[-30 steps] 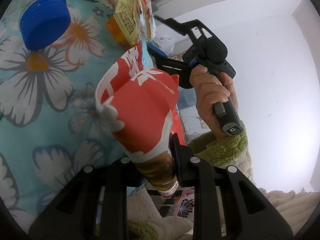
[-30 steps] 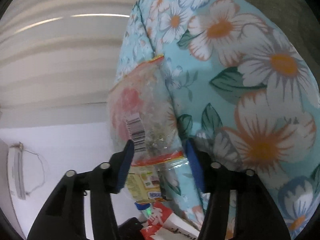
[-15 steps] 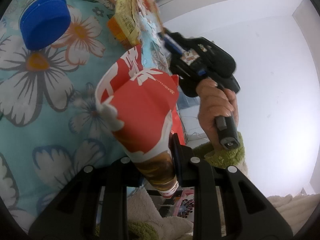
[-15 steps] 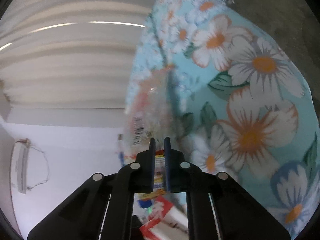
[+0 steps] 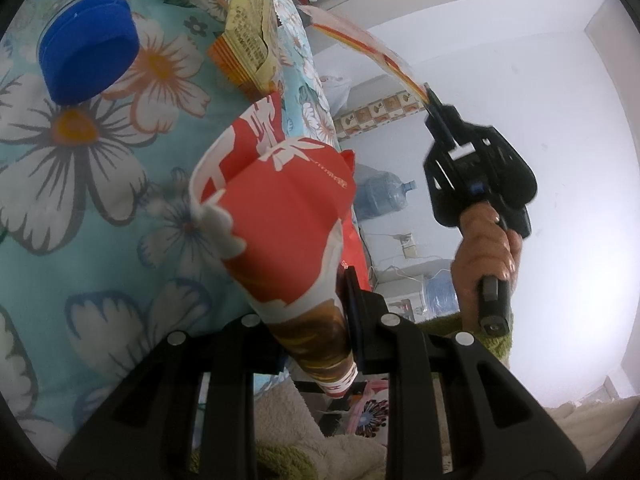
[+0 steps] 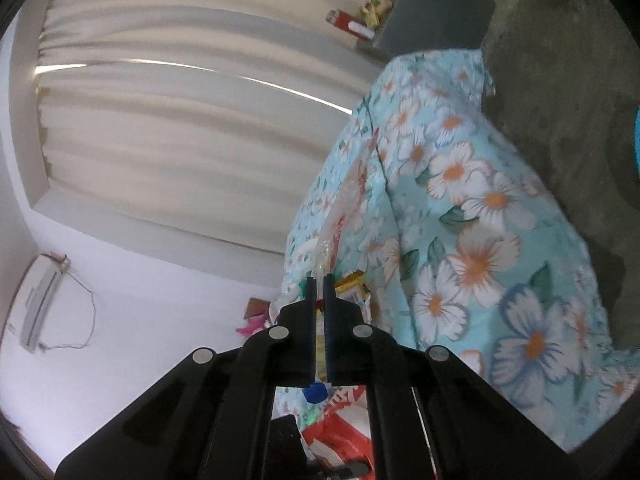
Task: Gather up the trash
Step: 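Carry the held bags from the bed toward the blue wastebasket with both tools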
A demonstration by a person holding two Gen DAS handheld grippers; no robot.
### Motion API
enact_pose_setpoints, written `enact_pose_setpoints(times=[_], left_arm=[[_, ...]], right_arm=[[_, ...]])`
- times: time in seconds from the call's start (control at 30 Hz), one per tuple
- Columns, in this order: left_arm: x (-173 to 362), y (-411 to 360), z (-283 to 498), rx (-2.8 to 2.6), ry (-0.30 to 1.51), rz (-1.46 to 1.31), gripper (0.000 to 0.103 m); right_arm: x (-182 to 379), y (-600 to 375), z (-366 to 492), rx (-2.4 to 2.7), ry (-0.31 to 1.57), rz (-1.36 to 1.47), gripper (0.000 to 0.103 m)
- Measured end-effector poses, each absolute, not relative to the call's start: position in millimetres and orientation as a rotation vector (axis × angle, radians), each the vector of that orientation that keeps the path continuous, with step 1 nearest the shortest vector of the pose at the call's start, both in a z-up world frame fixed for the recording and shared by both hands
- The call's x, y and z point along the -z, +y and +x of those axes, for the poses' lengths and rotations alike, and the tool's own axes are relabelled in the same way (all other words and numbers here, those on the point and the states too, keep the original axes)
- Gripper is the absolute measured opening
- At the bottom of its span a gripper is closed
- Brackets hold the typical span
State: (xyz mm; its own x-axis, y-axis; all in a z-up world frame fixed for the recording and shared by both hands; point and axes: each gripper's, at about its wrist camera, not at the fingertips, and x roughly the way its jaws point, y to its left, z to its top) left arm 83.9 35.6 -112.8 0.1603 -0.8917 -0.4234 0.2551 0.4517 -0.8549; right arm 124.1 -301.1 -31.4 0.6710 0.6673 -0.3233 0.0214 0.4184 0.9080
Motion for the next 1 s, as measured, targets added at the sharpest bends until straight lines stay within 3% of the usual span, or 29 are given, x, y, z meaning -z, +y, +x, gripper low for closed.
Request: enact_pose_setpoints(times=[1.0], left_arm=[[62, 7, 57, 1.078, 0.975, -0.606, 0.016]], right_arm=[[9, -356, 17, -0.400, 0.507, 1.114, 0.003]])
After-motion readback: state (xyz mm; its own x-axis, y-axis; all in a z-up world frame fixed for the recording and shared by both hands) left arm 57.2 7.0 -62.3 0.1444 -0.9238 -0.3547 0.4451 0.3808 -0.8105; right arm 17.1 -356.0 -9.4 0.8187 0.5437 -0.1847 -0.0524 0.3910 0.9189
